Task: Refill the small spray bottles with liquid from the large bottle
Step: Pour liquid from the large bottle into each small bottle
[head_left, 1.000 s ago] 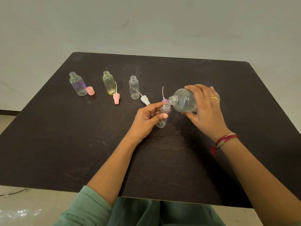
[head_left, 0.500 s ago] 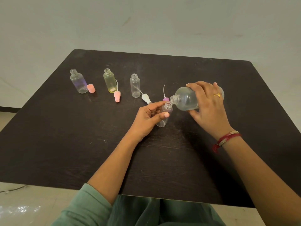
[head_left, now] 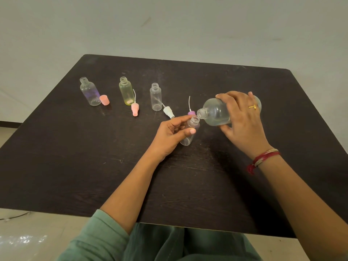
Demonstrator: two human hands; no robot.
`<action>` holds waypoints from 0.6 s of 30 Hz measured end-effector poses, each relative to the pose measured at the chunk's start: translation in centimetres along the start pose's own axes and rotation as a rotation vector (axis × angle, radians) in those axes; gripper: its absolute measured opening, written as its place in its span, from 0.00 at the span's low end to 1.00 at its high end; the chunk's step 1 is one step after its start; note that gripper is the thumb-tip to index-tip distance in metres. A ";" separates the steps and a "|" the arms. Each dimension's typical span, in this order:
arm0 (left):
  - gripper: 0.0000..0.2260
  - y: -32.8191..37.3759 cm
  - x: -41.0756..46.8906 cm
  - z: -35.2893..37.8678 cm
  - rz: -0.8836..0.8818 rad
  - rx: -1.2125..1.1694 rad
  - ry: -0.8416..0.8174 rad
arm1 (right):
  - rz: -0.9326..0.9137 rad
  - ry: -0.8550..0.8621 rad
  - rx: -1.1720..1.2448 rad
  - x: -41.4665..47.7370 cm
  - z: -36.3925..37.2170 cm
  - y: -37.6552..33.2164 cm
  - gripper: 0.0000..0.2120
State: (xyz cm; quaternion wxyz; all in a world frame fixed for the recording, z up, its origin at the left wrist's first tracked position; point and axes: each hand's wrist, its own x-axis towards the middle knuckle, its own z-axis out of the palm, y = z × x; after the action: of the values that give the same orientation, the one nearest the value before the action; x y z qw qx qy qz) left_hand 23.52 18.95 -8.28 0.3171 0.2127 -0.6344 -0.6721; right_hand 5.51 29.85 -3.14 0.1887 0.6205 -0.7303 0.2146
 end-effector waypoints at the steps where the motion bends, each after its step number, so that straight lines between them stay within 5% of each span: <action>1: 0.20 0.0 0.0 0.0 -0.003 -0.002 0.000 | -0.002 -0.001 -0.002 0.0 0.0 0.0 0.30; 18: 0.22 -0.1 0.0 -0.1 -0.020 -0.014 0.004 | -0.018 0.009 -0.010 0.1 -0.1 -0.1 0.30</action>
State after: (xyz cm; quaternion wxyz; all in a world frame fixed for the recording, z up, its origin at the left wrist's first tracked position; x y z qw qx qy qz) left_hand 23.56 18.84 -8.43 0.3133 0.2181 -0.6268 -0.6793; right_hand 5.55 29.78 -2.99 0.1971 0.6251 -0.7248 0.2121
